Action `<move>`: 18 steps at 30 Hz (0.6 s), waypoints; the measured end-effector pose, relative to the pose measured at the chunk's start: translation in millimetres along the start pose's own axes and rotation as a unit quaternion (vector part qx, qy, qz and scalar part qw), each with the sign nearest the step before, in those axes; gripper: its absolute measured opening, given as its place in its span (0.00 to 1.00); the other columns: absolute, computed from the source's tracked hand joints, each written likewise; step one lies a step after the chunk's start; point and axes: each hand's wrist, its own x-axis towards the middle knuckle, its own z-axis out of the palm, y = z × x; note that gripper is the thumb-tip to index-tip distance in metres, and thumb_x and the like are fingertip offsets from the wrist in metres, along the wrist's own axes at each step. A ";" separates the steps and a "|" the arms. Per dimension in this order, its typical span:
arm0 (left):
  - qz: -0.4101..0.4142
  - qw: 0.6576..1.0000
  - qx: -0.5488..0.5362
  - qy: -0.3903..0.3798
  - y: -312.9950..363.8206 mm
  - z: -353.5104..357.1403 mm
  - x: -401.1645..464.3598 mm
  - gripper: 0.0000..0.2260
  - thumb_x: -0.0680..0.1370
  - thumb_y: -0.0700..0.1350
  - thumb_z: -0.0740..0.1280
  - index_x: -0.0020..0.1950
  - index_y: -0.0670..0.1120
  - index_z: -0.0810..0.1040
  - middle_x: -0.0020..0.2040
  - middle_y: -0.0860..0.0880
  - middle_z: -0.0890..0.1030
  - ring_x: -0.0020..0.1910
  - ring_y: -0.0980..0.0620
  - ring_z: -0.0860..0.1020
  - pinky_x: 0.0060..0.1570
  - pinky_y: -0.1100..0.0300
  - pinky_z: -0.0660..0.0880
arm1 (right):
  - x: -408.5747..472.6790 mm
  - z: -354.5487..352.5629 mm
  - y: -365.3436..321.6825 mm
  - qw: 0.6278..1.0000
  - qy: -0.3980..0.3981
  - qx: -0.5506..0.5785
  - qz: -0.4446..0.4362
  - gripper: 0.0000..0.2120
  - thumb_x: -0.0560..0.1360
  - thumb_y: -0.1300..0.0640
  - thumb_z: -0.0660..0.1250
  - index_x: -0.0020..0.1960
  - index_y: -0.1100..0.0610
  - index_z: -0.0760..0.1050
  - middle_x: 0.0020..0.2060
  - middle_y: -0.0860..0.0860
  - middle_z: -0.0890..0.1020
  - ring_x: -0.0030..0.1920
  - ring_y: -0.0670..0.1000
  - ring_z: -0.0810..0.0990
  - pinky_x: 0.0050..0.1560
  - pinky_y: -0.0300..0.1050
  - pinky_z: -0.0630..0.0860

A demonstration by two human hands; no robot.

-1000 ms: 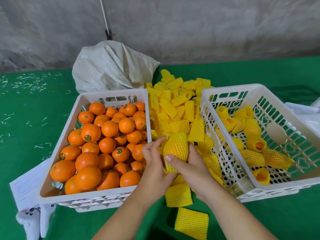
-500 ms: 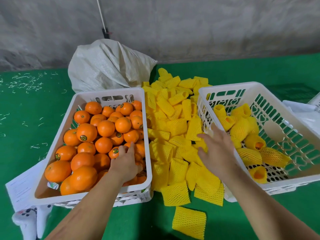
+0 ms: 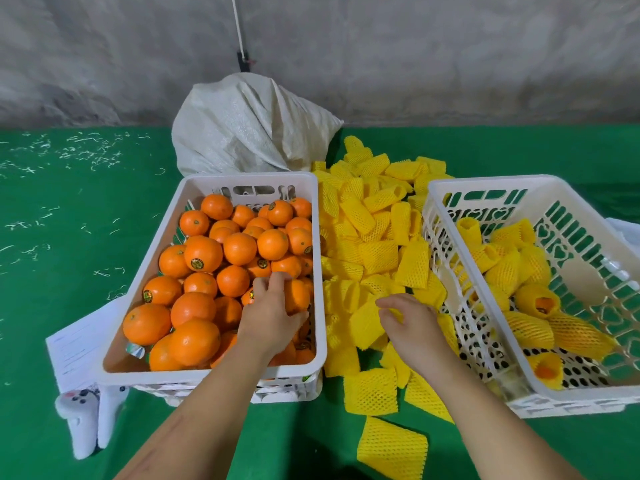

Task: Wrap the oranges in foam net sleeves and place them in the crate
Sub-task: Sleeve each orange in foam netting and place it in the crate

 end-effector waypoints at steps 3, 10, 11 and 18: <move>0.011 0.981 -0.179 0.079 8.1 -8.0 -6.1 0.31 0.76 0.51 0.78 0.72 0.55 0.62 0.64 0.53 0.74 0.57 0.49 0.80 0.48 0.56 0.81 | -8.8 -11.5 -18.6 0.984 0.049 0.172 -0.017 0.12 0.84 0.57 0.62 0.63 0.46 0.79 0.63 0.39 0.75 0.70 0.43 0.71 0.63 0.32 0.65; 0.049 0.851 -0.524 -0.001 53.0 0.8 -42.4 0.28 0.75 0.49 0.78 0.69 0.66 0.71 0.55 0.61 0.81 0.51 0.56 0.84 0.49 0.64 0.80 | -33.9 -3.5 -64.6 0.947 0.021 0.314 -0.064 0.13 0.83 0.49 0.62 0.60 0.40 0.83 0.63 0.36 0.80 0.68 0.37 0.75 0.67 0.43 0.71; 0.051 0.845 -0.533 -0.007 53.2 3.7 -45.4 0.29 0.74 0.50 0.78 0.70 0.65 0.71 0.56 0.61 0.81 0.51 0.55 0.84 0.49 0.63 0.80 | -37.9 0.7 -69.1 0.939 0.029 0.337 -0.066 0.13 0.82 0.47 0.62 0.57 0.42 0.85 0.60 0.40 0.83 0.65 0.41 0.78 0.66 0.46 0.74; 0.023 0.802 -0.596 -0.025 48.5 3.3 -54.3 0.37 0.68 0.60 0.83 0.74 0.64 0.70 0.68 0.45 0.78 0.60 0.45 0.83 0.59 0.49 0.80 | -38.7 13.6 -77.0 0.874 0.085 0.478 -0.024 0.06 0.82 0.58 0.68 0.52 0.47 0.77 0.48 0.54 0.84 0.52 0.53 0.83 0.55 0.52 0.81</move>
